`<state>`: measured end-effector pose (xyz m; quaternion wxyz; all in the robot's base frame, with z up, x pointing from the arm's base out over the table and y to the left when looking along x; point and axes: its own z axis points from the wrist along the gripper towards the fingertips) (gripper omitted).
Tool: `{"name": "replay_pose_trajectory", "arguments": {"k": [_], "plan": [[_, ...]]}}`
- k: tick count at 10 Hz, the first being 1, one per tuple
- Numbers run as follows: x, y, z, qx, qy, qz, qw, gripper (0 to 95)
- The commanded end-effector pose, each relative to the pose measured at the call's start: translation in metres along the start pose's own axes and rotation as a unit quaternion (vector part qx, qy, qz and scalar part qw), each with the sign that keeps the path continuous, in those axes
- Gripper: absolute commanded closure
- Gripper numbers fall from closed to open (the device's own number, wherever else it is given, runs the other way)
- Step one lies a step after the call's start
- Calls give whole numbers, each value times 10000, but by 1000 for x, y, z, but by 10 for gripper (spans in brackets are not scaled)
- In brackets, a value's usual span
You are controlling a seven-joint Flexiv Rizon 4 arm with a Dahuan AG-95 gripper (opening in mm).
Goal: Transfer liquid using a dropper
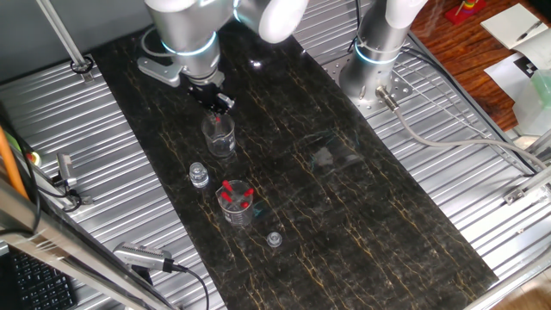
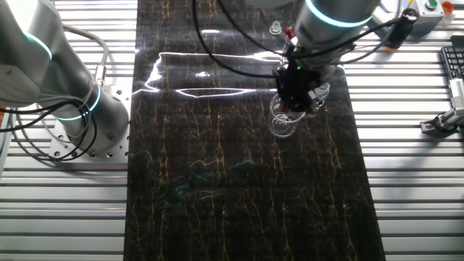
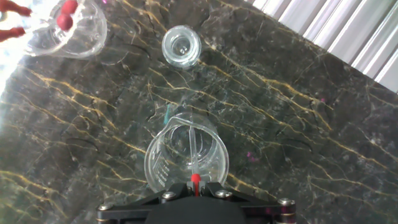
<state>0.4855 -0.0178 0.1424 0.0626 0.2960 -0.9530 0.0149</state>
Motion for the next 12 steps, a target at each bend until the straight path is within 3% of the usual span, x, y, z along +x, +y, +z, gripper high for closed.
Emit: {"name": "replay_pose_trajectory", "arguments": {"k": [1,2,4,8,12], "plan": [[3,2,-10,-20,10,5,10000,950],[5,5,-25,-47,59,33,10000,950],[8,9,-41,-83,157,50,9998,950],[13,27,-88,-190,340,66,9992,950],[-13,44,-129,-278,514,205,9981,950]]}}
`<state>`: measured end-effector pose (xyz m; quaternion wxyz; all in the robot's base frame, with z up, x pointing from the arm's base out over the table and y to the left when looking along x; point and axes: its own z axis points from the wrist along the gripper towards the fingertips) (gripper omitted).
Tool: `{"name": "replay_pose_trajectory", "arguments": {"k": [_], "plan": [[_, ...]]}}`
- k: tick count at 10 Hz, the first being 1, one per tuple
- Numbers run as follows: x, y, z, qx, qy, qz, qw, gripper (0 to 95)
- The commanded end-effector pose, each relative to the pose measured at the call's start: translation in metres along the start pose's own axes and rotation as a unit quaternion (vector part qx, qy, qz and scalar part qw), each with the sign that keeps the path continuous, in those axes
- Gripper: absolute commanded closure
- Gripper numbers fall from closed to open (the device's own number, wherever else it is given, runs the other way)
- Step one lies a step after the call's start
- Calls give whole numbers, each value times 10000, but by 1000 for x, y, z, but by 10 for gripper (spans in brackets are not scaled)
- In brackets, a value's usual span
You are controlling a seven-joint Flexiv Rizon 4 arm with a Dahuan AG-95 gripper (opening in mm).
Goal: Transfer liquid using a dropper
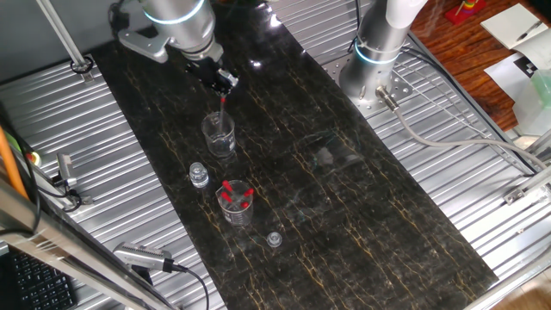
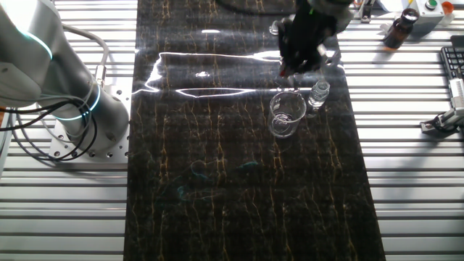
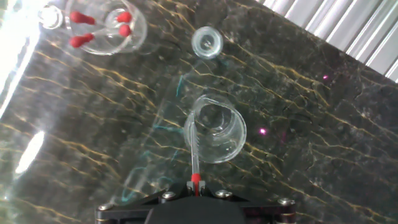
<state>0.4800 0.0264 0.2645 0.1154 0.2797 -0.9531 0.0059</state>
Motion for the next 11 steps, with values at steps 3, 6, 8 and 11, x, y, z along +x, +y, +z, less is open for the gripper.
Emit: {"name": "replay_pose_trajectory", "arguments": {"k": [3,6,8,11], "plan": [[-33,25,-21,-46,79,265,9996,950],[-60,46,-17,-52,88,502,9987,950],[-76,61,-16,-60,77,612,9981,950],[-92,77,-13,-52,81,742,9972,950]]}}
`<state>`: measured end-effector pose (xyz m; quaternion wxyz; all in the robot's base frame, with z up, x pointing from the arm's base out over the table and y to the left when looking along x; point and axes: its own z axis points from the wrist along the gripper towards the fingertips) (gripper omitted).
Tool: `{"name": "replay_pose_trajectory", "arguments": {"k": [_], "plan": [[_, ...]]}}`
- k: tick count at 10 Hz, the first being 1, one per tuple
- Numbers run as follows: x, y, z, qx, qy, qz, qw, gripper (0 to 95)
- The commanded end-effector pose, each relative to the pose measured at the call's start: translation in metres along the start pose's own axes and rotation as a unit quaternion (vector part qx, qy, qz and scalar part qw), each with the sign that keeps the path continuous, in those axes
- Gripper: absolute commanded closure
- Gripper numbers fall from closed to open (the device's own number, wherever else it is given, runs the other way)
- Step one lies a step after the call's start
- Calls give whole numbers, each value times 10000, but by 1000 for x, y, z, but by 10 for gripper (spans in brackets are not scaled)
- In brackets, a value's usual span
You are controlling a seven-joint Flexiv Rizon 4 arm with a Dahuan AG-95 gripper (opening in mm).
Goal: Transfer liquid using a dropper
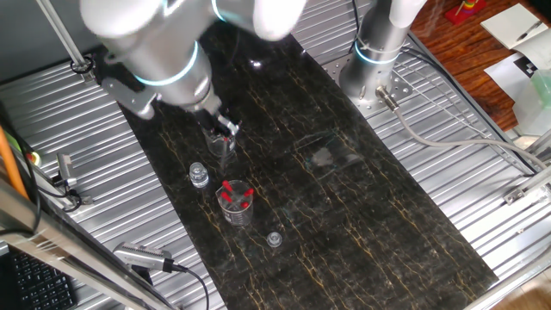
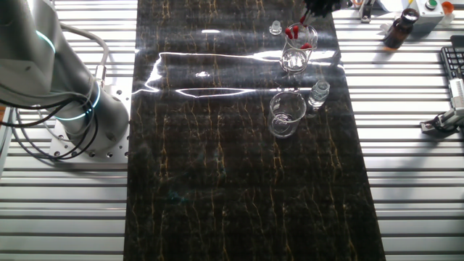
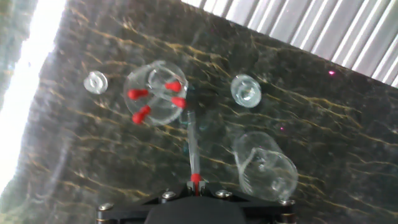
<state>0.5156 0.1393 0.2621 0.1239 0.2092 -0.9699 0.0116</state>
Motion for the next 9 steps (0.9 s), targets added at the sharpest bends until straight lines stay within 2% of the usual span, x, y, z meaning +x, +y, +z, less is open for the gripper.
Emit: {"name": "replay_pose_trajectory", "arguments": {"k": [1,4,9], "plan": [[-5,6,4,-10,-4,70,10000,950],[-16,23,21,-19,-16,197,9998,950],[-36,26,57,-15,-57,224,9997,950]]}}
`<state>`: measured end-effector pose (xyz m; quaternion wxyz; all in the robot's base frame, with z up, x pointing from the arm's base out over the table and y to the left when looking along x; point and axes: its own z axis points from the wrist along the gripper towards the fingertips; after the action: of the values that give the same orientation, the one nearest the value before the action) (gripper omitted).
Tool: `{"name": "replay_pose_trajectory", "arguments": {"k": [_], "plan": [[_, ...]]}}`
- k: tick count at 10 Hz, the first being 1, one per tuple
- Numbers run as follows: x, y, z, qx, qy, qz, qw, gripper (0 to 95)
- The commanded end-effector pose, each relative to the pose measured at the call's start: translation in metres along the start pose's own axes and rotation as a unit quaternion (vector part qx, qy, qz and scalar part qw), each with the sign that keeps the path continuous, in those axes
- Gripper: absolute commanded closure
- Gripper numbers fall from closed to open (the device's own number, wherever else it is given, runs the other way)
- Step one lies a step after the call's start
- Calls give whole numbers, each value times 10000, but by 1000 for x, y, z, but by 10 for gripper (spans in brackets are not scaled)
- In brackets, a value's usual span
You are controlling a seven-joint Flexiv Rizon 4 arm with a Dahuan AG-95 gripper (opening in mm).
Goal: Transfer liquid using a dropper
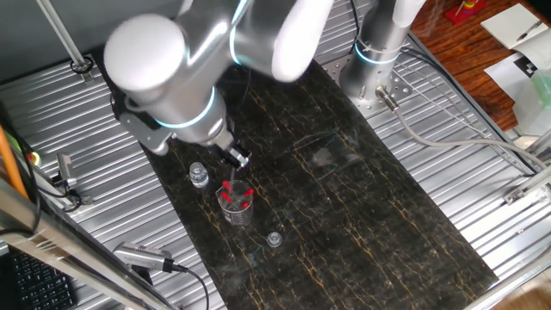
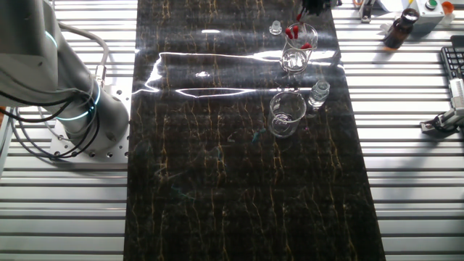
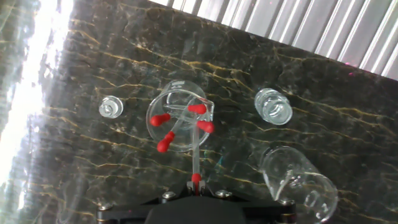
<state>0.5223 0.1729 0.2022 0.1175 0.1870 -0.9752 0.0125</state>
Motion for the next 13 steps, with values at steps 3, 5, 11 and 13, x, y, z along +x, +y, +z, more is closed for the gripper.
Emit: {"name": "replay_pose_trajectory", "arguments": {"k": [3,5,11,13], "plan": [[-8,4,22,14,-9,50,10000,950],[-11,4,30,1,-16,24,10000,950],[-17,7,47,35,-5,66,10000,950],[-18,7,53,40,-6,74,10000,950]]}}
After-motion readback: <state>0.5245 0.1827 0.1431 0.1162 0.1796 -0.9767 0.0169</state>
